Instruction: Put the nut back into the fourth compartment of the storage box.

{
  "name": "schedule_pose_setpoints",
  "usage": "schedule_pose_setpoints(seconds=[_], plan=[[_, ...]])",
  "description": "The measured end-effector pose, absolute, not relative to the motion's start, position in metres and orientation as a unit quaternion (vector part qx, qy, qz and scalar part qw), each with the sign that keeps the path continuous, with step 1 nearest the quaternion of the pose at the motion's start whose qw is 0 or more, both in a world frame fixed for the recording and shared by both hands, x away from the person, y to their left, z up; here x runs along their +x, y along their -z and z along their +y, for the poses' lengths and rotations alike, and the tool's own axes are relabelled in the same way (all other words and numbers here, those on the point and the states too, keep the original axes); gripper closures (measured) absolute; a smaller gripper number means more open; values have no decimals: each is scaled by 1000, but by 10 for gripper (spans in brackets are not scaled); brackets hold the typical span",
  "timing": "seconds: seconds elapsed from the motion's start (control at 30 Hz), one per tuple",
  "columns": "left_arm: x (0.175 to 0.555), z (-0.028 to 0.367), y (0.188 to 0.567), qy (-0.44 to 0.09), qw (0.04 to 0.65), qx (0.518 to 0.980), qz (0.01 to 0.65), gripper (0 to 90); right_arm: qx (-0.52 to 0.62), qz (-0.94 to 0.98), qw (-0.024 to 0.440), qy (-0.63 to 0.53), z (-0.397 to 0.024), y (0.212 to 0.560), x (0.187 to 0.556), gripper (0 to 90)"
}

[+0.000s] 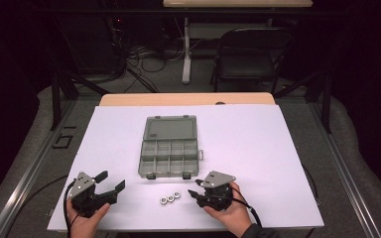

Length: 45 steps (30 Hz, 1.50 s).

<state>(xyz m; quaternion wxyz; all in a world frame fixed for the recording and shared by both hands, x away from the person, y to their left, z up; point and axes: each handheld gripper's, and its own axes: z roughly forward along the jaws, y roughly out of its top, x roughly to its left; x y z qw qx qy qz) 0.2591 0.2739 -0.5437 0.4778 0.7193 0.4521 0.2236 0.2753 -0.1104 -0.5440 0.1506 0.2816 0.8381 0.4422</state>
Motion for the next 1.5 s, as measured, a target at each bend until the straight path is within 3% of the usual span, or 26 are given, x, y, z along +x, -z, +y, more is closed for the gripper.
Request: schedule_pose_setpoints(seconds=[0.2,0.6,1.5], plan=[[259,274,544,-223,477,718,454,233,260,853,127,-434,-83,551,281,606],[260,274,544,-222,475,721,453,233,256,861,101,-429,-69,560,287,617],[261,272,545,-220,476,722,452,233,254,874,98,-402,-56,564,294,670]])
